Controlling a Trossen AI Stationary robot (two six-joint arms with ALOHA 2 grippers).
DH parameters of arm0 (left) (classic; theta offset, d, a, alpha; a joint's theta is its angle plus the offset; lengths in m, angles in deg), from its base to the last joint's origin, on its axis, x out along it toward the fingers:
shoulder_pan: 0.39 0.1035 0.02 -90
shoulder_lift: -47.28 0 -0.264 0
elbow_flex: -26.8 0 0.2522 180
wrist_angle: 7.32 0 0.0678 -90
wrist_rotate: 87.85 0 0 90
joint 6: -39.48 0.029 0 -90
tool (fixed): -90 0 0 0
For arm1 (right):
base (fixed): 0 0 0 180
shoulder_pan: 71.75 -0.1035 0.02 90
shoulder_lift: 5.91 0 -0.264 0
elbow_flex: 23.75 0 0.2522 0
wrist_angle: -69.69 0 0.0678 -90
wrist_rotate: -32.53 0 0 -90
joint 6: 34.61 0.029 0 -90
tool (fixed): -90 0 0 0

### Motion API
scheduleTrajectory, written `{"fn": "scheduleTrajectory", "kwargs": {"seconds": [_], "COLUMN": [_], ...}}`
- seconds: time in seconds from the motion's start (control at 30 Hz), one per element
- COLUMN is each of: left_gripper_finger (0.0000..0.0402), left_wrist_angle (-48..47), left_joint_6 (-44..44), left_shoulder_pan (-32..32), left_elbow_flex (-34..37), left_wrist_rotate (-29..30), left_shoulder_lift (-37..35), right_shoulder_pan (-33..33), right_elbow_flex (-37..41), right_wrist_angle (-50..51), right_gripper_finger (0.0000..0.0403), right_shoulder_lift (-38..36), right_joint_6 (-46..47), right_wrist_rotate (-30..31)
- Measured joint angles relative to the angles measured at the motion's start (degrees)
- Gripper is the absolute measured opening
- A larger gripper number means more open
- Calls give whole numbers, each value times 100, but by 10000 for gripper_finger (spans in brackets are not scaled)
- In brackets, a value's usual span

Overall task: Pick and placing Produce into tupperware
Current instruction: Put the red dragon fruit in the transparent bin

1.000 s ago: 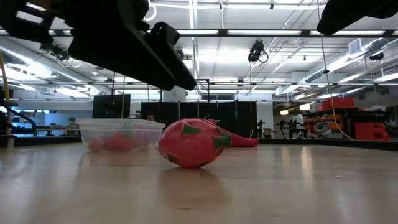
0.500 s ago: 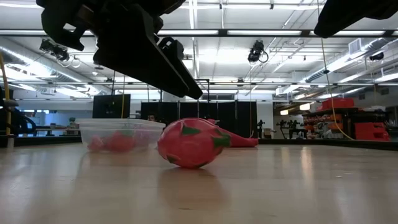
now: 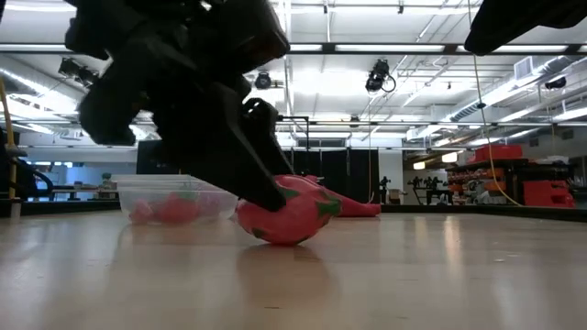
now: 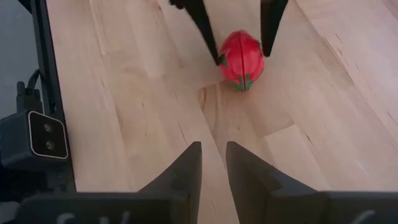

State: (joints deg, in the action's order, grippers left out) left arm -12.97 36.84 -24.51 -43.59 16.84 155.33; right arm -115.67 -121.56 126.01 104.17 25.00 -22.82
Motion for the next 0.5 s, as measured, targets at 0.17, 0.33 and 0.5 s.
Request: {"fn": "scheduleTrajectory", "kwargs": {"seconds": [0.17,0.33,0.5], "left_gripper_finger": [254,250,238], "left_wrist_angle": [67,96,247], "left_joint_6": [-277,-321,-446], "left_shoulder_pan": [57,50,59], "left_elbow_flex": [1,2,-4], "left_wrist_rotate": [7,1,46], "left_shoulder_lift": [89,179,177], "right_shoulder_pan": [2,2,2], "right_elbow_flex": [2,2,2], "right_wrist_angle": [5,5,2], "right_gripper_finger": [84,82,84], "right_shoulder_lift": [0,0,0], "right_joint_6": [-98,-111,-111], "right_wrist_rotate": [5,9,4]}}
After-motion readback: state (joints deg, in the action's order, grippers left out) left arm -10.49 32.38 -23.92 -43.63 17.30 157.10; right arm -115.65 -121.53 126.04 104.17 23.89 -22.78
